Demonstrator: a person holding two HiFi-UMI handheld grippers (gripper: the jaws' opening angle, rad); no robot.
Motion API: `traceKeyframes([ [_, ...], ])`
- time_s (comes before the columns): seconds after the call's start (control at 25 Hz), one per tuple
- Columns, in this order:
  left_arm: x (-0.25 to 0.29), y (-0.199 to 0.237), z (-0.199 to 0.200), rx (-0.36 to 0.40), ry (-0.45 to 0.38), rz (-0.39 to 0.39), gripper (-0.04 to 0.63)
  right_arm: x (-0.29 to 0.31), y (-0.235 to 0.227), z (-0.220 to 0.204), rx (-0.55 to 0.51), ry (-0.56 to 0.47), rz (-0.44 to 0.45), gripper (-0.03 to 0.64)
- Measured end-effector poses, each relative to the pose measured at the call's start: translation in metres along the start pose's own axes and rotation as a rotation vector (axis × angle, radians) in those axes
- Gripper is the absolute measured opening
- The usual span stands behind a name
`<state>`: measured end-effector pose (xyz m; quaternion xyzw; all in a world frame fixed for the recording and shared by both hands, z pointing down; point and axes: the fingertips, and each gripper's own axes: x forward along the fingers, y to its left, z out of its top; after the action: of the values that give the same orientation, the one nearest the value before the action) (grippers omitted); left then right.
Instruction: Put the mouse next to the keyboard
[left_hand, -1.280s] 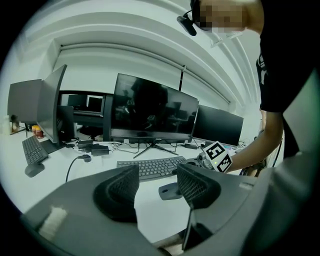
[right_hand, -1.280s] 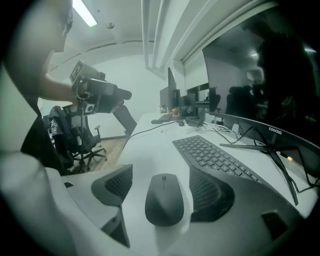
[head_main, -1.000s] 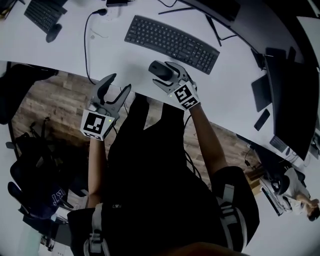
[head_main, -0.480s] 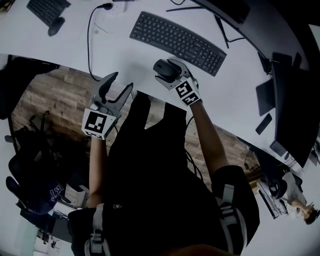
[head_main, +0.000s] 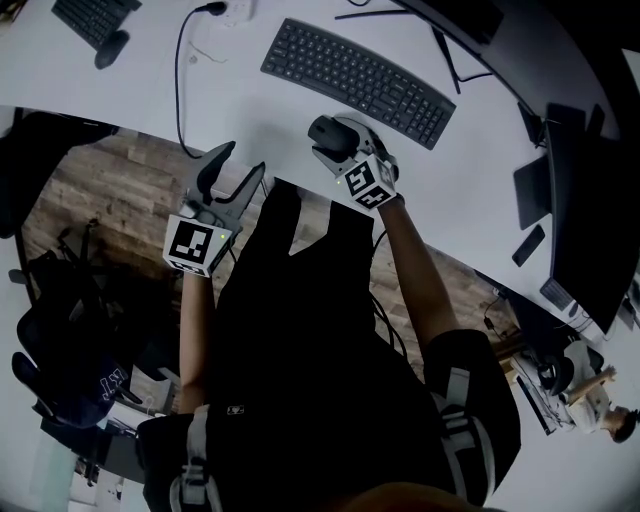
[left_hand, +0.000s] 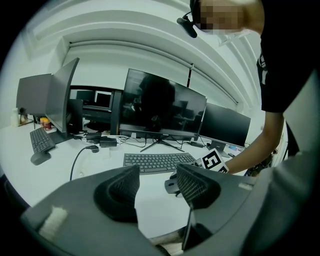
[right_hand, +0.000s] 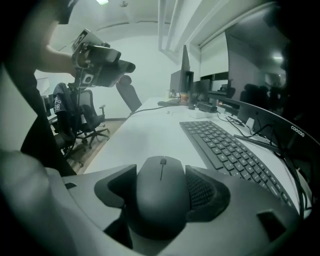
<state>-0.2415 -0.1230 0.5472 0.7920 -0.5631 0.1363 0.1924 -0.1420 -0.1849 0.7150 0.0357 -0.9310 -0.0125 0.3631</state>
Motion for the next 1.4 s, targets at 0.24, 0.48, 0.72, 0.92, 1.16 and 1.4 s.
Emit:
traceKeyframes([
  [0.24,0.000,-0.003,0.002,-0.003,-0.010,-0.008,0.219,0.002,0.000,-0.002,0.010,0.017,0.016,0.299],
  [0.48,-0.002,-0.007,0.006,0.001,-0.025,-0.018,0.216,0.001,-0.001,-0.001,0.020,0.023,0.009,0.295],
  [0.72,-0.005,-0.011,0.013,0.011,-0.045,-0.034,0.215,0.003,-0.002,-0.002,0.039,0.033,0.002,0.293],
  [0.92,-0.013,-0.012,0.013,0.046,-0.035,-0.047,0.213,0.003,-0.001,-0.004,0.048,0.039,-0.004,0.291],
  [1.16,-0.029,-0.007,0.021,0.105,-0.022,-0.057,0.213,0.000,0.002,0.012,0.043,0.015,-0.021,0.293],
  [1.4,-0.043,-0.008,0.026,0.117,-0.029,-0.068,0.213,-0.014,0.003,0.025,0.046,0.021,-0.046,0.293],
])
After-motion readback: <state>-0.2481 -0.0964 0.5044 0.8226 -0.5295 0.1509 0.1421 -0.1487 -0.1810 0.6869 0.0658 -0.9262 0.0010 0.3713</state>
